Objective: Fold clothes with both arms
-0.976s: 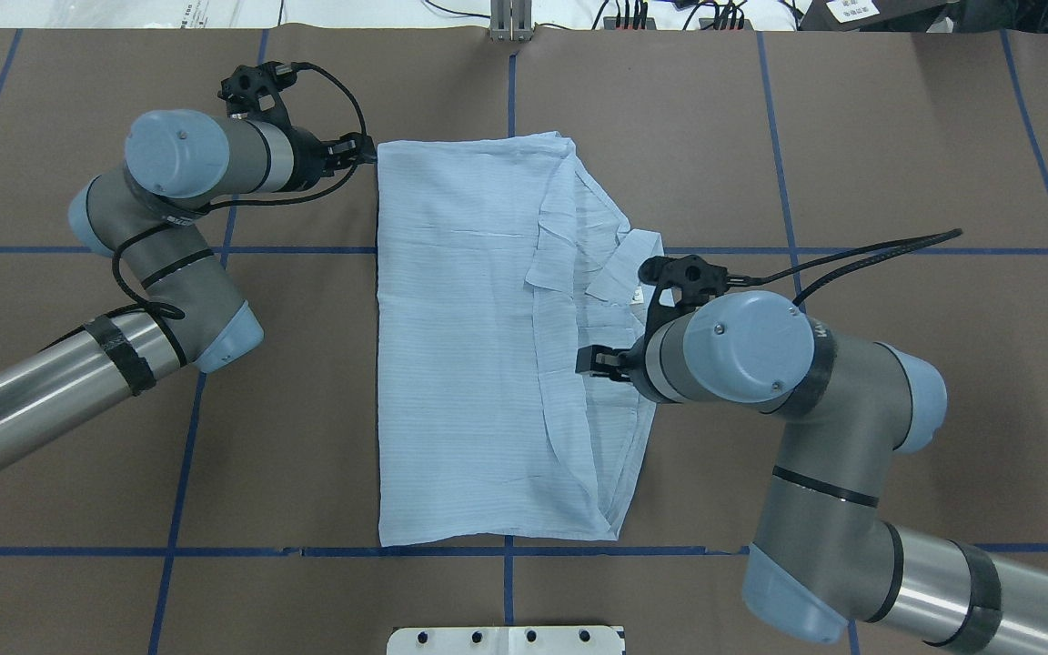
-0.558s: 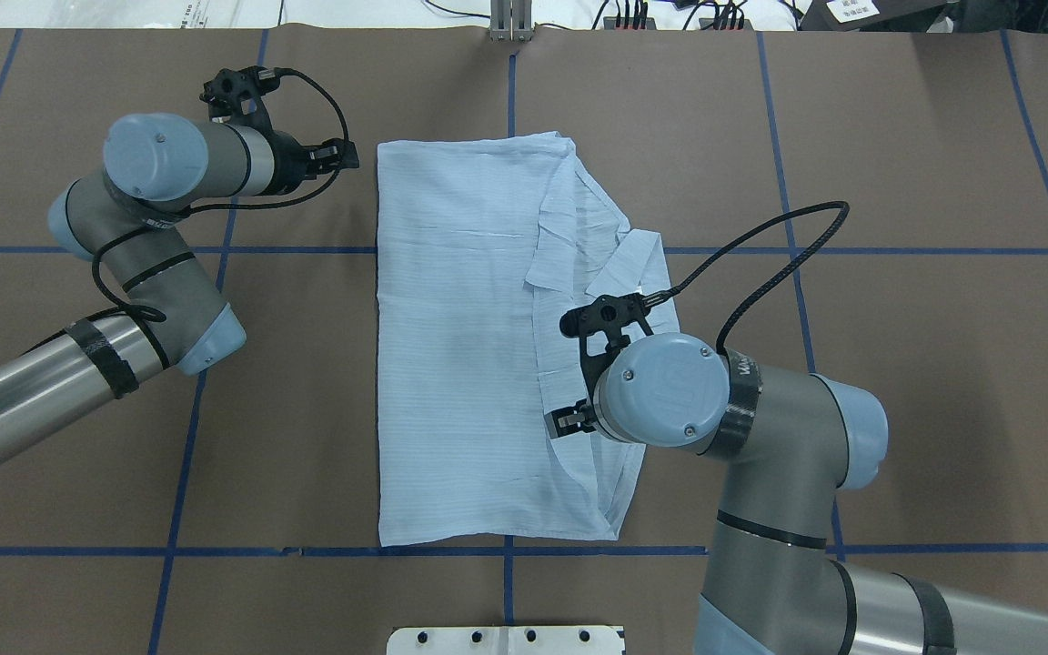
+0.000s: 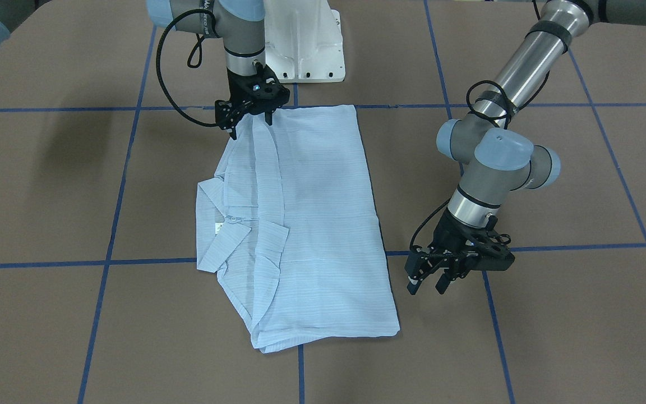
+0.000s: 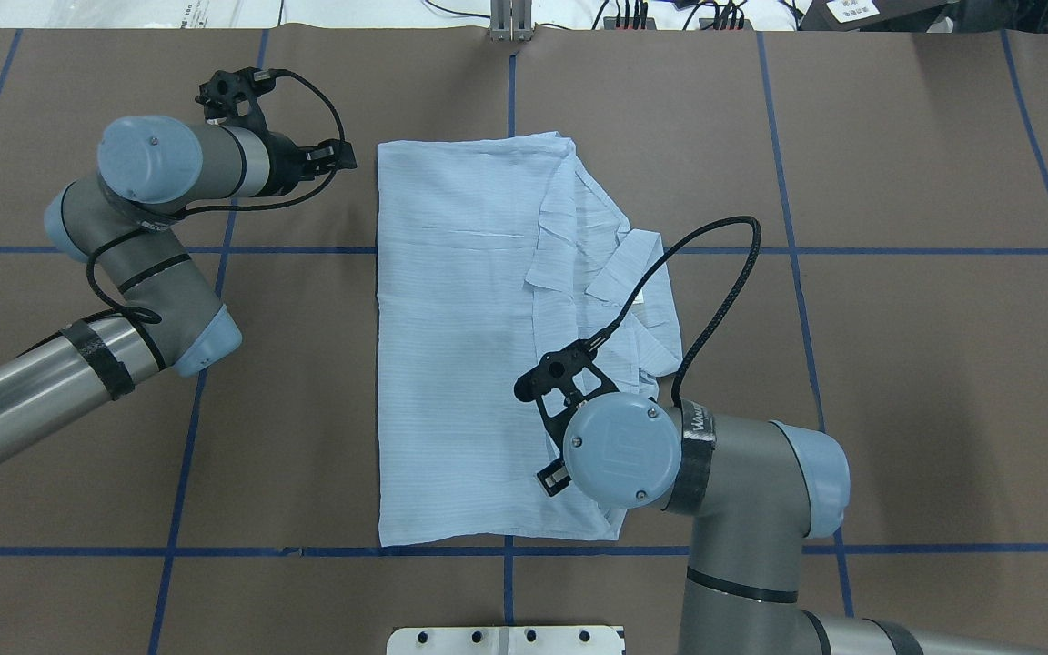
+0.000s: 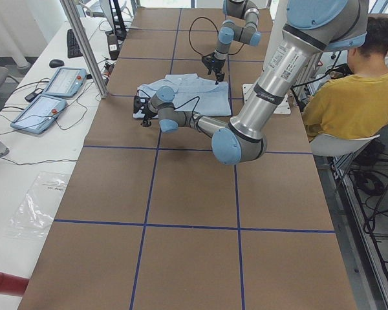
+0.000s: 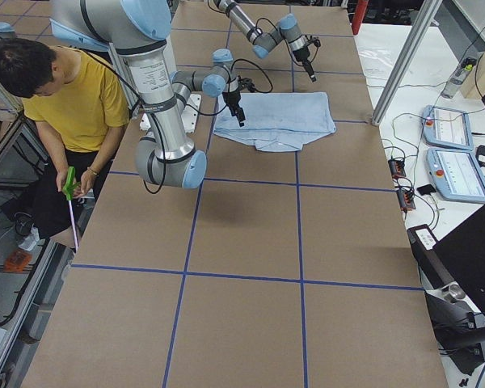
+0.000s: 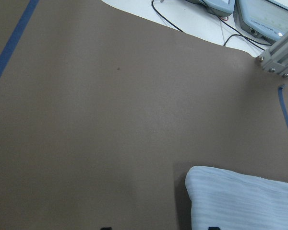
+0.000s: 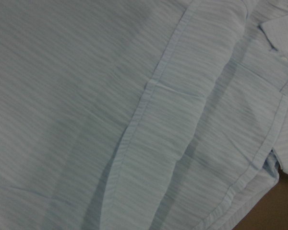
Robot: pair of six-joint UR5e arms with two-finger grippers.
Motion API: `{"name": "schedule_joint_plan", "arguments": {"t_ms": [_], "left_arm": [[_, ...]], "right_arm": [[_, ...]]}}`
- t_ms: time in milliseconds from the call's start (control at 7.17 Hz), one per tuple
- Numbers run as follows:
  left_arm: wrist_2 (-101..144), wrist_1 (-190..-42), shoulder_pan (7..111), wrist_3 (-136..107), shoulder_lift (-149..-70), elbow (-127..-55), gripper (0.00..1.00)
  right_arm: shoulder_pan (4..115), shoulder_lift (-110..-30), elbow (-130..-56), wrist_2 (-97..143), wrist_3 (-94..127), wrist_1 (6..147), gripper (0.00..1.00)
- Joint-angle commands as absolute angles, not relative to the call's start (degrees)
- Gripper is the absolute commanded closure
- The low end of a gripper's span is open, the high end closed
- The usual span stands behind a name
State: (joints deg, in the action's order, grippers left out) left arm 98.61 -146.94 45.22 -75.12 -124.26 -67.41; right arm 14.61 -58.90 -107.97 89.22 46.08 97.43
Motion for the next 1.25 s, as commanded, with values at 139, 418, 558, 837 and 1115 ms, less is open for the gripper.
{"name": "schedule_joint_plan", "arguments": {"t_ms": [139,418,558,837,1115], "left_arm": [[98.6,-147.7,45.2,-75.2,-123.7,-67.5,0.27],[98.6,-147.7,45.2,-75.2,-123.6,-67.8,0.27],[98.6,-147.7,45.2,-75.3,-123.7,-67.8,0.27],[98.6,-147.7,45.2,-75.2,-123.7,-68.1,0.27],[98.6,-147.7,45.2,-75.3,-123.6,-68.5,0.27]], "right_arm": [[12.7,-58.9,-106.5,88.8,45.6,97.2,0.00],[12.8,-59.0,-105.8,88.1,45.6,97.0,0.00],[13.1,-59.1,-105.8,88.1,45.6,97.0,0.00],[13.8,-59.8,-105.4,88.1,45.5,97.0,0.00],[15.5,-61.7,-106.2,88.6,44.7,96.9,0.00]]}}
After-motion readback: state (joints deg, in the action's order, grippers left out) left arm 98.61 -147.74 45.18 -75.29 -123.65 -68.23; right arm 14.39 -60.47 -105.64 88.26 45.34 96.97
